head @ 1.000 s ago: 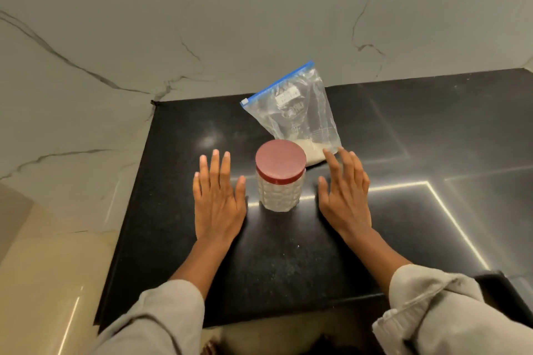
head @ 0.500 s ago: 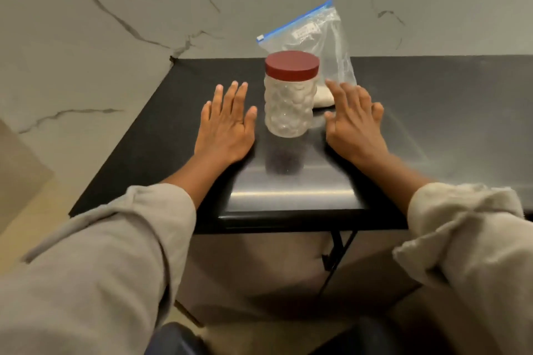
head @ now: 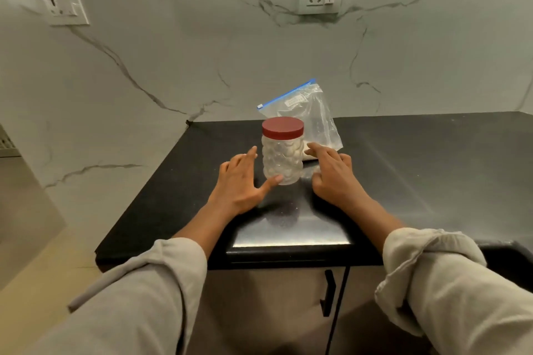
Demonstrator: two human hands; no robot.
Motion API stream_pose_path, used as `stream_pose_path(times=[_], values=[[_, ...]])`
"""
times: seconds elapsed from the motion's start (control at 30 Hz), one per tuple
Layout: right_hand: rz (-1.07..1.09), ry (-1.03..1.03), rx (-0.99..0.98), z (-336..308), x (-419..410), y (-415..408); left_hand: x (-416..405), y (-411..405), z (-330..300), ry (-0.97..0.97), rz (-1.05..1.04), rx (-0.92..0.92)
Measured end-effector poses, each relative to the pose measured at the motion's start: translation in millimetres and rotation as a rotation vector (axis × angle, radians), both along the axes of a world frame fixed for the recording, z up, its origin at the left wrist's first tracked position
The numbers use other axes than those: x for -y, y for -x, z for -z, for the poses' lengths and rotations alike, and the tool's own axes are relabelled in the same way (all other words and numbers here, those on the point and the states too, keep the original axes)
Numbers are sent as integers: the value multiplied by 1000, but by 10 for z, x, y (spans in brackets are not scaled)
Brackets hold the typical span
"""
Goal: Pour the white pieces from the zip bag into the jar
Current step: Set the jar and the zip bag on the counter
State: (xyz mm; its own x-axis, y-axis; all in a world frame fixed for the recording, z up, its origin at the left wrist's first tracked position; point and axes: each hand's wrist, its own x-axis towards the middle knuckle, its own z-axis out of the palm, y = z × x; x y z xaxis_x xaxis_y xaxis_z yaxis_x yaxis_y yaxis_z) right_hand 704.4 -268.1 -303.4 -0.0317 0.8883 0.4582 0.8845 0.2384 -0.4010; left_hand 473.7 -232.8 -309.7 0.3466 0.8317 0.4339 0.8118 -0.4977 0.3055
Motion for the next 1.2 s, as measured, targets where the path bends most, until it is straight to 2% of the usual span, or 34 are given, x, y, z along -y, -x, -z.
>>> stream_pose_path(times=[0.2, 0.4, 0.5, 0.63, 0.8, 0.93, 1.03, 1.2], values=[[-126, -63, 26, -17, 68, 41, -56, -157, -27, 51, 30, 196], [-159, -162, 80, -24, 109, 56, -45, -175, -80, 102, -9, 351], [-212, -153, 142, -28, 86, 121, -69, -113, -101, 156, -62, 515], [-234, -160, 91, -8, 47, 137, -34, -76, -137, 307, 47, 764], [-238, -175, -125, 22, 52, 132, 1, -111, -172, 415, 136, 724], [-280, 25, -407, -43, 48, 134, 21, -289, -259, 509, 266, 642], [-320, 72, -553, -77, 31, 111, 18, -432, -347, 537, 335, 563], [-224, 81, -564, -146, -17, 37, -81, -483, -479, 441, 247, 479]])
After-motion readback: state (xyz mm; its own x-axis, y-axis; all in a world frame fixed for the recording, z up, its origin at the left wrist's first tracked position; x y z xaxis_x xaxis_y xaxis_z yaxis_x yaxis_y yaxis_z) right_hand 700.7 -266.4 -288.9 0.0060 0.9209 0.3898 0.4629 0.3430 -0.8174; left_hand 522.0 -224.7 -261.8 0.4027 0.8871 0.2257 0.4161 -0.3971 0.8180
